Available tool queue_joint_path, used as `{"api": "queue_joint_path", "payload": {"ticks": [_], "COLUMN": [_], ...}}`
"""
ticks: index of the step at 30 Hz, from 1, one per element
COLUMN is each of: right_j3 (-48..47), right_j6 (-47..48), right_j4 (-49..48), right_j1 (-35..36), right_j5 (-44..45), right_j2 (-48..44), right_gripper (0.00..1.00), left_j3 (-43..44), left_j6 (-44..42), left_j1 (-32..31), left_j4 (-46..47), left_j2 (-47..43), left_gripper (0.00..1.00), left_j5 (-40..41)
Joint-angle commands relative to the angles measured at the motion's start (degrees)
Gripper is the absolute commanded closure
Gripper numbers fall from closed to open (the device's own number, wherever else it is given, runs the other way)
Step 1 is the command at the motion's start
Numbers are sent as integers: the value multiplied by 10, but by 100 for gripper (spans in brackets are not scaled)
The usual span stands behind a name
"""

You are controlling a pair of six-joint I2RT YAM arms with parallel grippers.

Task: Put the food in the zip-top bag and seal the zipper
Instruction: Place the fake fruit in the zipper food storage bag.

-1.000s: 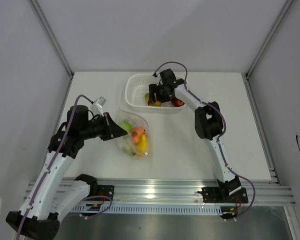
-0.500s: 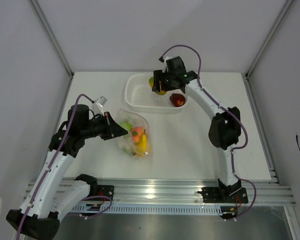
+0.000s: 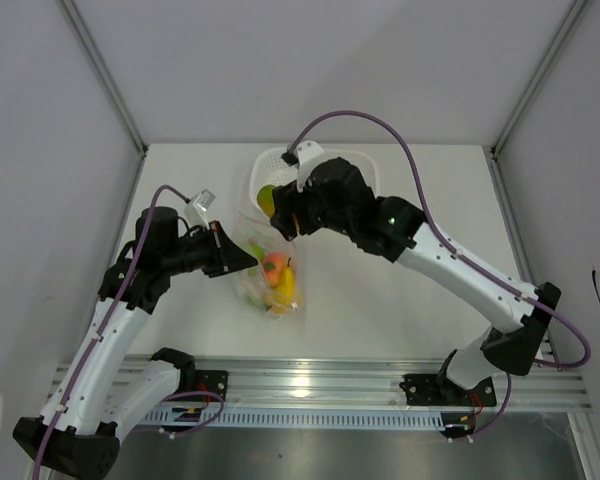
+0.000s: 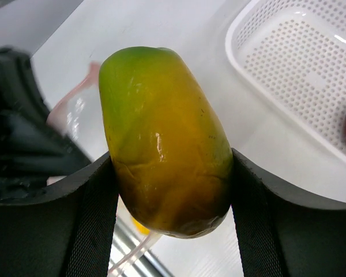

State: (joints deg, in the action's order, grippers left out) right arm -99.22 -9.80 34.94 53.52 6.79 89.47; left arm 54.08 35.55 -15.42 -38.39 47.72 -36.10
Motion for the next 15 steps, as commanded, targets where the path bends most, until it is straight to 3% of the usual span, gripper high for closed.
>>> {"api": "queue_joint_path", "payload": {"ticks": [1, 5, 15], "right_j3": [23, 47, 108], "right_j6": [-22, -50, -110], "right_j4": [16, 16, -20], "right_j1": [45, 107, 162], "right_j5": [87, 92, 72], "right_j2": [-54, -85, -93], "right_gripper": [100, 100, 98], "left_j3": [2, 1, 4], "left_j6": [-4, -4, -3], "left_j1": [-1, -1, -1], "left_j4": [24, 31, 28], "left_j2": [-4, -4, -7], "left_gripper": [99, 99, 99], "left_j5": [-17, -19, -20]}}
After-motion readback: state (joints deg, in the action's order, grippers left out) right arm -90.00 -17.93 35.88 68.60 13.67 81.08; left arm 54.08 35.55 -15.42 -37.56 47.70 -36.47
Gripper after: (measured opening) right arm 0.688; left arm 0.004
